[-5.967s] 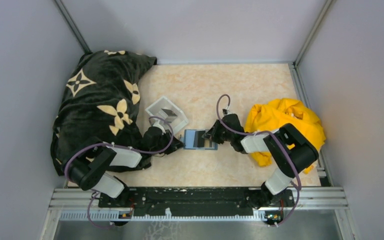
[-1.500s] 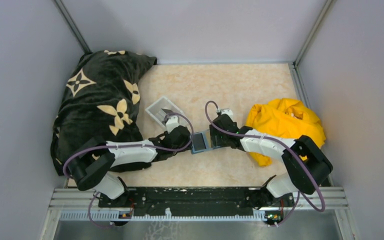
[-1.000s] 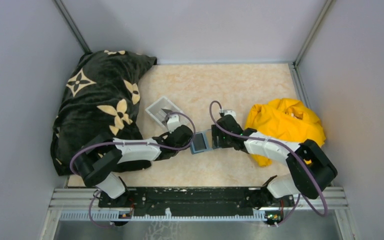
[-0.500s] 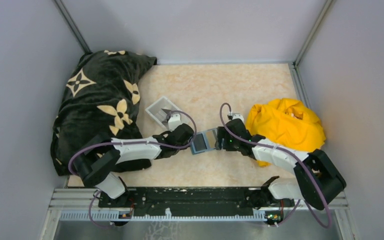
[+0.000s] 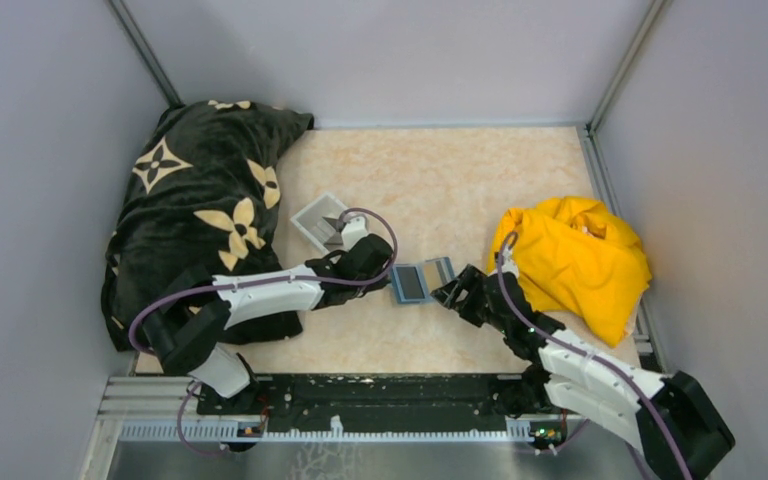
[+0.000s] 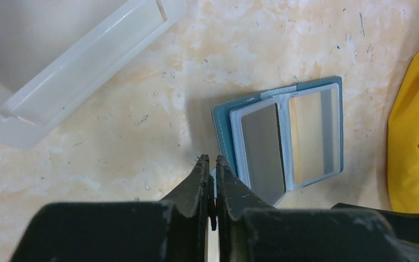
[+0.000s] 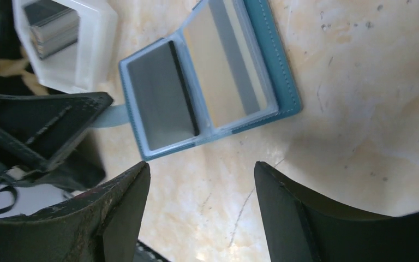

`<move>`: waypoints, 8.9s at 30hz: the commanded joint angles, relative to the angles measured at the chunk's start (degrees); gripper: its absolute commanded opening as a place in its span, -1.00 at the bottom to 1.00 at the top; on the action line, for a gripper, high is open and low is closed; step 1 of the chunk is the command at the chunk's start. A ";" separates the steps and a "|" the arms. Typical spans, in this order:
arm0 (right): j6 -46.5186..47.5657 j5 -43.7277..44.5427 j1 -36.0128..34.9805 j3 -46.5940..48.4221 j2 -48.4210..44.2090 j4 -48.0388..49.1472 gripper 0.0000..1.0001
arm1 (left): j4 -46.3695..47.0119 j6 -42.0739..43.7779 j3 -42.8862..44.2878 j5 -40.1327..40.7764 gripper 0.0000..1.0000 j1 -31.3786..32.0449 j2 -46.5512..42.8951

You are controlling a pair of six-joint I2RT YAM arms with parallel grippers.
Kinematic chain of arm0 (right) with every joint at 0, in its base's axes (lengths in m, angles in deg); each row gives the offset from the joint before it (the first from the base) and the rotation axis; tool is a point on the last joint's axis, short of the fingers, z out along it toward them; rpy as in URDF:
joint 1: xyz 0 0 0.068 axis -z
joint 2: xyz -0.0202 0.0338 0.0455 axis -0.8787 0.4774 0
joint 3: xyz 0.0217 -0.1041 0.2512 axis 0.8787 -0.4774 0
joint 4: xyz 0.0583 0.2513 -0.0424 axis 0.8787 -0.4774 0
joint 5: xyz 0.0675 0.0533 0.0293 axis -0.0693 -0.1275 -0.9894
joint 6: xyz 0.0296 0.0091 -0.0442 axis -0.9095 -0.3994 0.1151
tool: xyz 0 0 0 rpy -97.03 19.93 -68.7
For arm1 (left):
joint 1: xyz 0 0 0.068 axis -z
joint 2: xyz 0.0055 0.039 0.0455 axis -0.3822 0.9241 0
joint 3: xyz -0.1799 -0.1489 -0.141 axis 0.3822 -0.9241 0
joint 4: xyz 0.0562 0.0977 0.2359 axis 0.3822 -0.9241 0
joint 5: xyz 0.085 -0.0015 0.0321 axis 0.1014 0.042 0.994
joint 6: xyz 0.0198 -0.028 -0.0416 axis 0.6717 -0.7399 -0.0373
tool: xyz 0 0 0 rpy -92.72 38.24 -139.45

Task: Put the credit cards into the card holder
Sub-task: Close the card holder at the center of the board.

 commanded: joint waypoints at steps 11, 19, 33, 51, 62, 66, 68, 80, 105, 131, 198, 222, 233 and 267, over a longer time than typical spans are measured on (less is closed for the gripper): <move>-26.67 13.01 -13.15 -3.77 -7.54 3.82 0.40 | 1.13 -9.03 2.28 -6.73 -1.00 0.37 -2.12; -32.98 13.35 -15.09 -6.63 0.22 14.47 0.40 | 0.64 -9.74 3.89 -8.71 -1.00 0.37 -2.93; -32.76 14.29 -15.07 -7.18 4.01 20.79 0.39 | 0.00 -5.78 4.96 -9.32 -1.00 0.28 -4.17; -16.51 26.07 -14.03 0.93 -7.08 -14.93 -0.12 | -1.45 5.00 9.38 -8.19 -1.00 0.37 -3.39; -9.56 23.07 -10.89 4.47 5.00 -11.00 -0.65 | -0.14 8.01 11.80 -11.27 -0.99 1.71 0.08; -8.46 20.78 -9.43 4.40 8.38 -8.58 -0.68 | -0.08 8.40 13.41 -12.06 -0.99 2.50 2.12; -8.17 20.21 -9.31 4.40 9.36 -7.77 -0.69 | -0.02 8.44 14.03 -12.53 -0.99 2.84 3.19; -7.90 17.32 -7.98 2.77 11.20 -4.49 -0.69 | 0.08 8.74 18.44 -13.90 -0.79 6.12 8.95; -8.38 15.84 -7.10 0.37 10.41 -3.76 -0.65 | 8.33 3.33 11.94 -20.08 0.47 7.22 10.34; 4.15 16.89 -3.80 3.07 -0.06 -11.17 -0.19 | 29.36 2.34 -8.59 -18.56 0.59 8.01 3.70; 22.34 -13.68 -1.31 16.15 29.99 -0.70 -1.00 | 12.66 6.98 -13.85 -8.12 0.65 4.24 -13.59; 17.19 -9.05 -1.50 16.69 22.76 1.81 -0.75 | 7.94 -6.15 -23.31 -12.63 0.60 4.49 -20.56; 17.99 -11.56 -1.74 16.32 23.23 1.86 -0.64 | 14.28 -9.26 -25.37 -11.29 0.55 4.85 -20.54; 21.84 -1.92 -2.56 14.24 13.52 -8.23 -0.04 | 43.49 14.94 -26.19 -16.93 -0.68 -1.71 -4.47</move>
